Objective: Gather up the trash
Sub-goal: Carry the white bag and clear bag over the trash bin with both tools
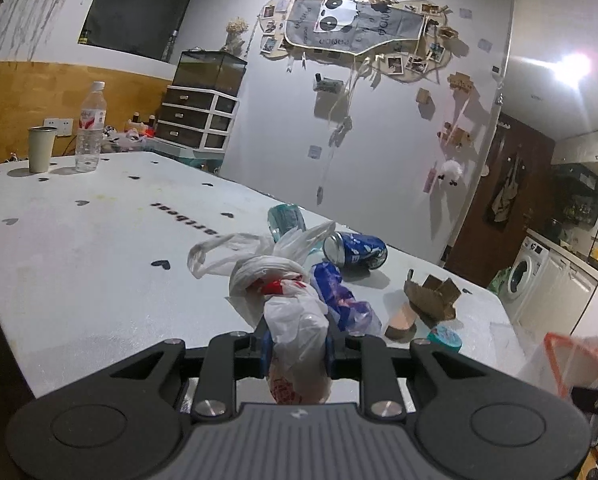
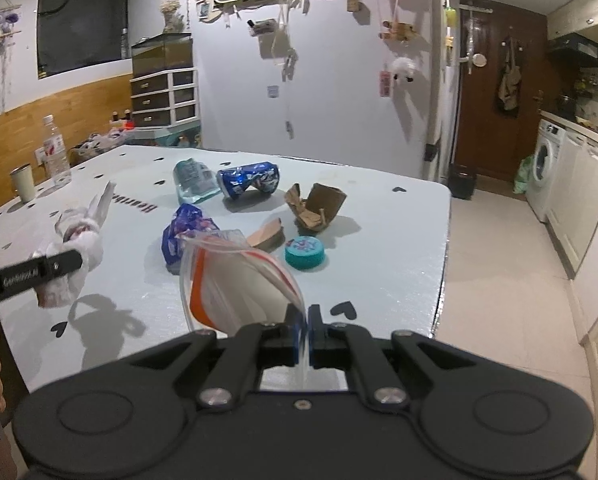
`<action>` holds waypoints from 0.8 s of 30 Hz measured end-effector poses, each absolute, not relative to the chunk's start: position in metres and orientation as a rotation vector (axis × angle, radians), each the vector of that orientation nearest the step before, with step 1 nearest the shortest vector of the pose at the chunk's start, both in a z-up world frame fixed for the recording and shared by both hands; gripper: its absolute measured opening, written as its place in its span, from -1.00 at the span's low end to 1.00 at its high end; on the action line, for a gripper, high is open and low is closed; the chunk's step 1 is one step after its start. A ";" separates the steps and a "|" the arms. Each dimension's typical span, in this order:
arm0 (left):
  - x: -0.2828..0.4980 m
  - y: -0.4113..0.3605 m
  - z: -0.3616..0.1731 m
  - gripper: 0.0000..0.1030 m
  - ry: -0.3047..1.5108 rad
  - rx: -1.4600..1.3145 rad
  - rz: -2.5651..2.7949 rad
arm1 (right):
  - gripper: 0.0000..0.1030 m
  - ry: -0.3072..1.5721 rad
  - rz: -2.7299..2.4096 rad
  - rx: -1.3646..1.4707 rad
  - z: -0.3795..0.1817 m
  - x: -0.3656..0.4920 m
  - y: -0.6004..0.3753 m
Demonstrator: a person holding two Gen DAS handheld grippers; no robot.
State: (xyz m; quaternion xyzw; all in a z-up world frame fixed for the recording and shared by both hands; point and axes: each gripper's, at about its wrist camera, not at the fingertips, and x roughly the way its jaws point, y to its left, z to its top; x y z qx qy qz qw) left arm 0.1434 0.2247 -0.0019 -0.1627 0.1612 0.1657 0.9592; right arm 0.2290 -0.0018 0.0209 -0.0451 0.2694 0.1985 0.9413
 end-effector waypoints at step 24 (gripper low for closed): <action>0.124 0.175 0.043 -0.51 0.233 -0.217 0.185 | -0.92 0.423 0.357 0.080 0.046 0.217 -0.061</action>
